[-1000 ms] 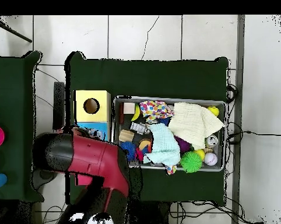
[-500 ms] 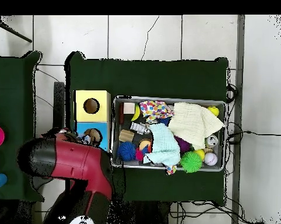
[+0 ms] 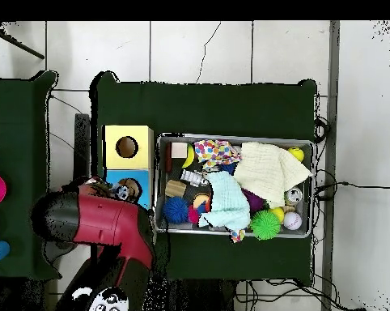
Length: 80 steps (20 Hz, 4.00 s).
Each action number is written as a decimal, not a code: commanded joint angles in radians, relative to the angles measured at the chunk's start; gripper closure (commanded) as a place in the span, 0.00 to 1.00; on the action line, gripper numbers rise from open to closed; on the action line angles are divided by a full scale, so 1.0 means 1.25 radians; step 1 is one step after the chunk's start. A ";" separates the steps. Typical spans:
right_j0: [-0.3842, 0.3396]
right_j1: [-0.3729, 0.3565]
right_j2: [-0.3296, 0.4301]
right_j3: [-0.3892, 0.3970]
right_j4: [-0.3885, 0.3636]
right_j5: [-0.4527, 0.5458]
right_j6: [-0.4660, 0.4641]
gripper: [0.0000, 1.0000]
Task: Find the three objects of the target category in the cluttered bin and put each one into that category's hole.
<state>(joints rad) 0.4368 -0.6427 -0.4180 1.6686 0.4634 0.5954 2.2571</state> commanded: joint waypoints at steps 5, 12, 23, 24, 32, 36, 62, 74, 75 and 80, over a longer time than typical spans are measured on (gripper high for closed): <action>-0.008 0.062 0.065 0.045 0.035 -0.094 0.195 1.00; 0.005 0.066 0.048 0.043 0.031 -0.068 0.204 1.00; 0.002 0.067 0.018 0.041 0.014 -0.029 0.197 1.00; 0.001 0.065 0.018 0.045 0.016 -0.027 0.200 0.00; 0.051 0.092 -0.077 -0.012 -0.021 0.069 0.233 0.00; 0.044 0.095 -0.076 -0.029 -0.013 0.076 0.208 0.00; -0.209 0.043 0.060 0.060 -0.186 -0.162 -0.041 0.00; -0.221 0.068 0.092 0.104 -0.227 -0.190 0.046 0.00; -0.216 0.071 0.087 0.100 -0.228 -0.185 0.050 0.00; -0.200 0.095 0.077 0.099 -0.213 -0.193 0.087 0.00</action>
<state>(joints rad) 0.1820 -0.5797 -0.4254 1.7377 0.2265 0.3541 2.2579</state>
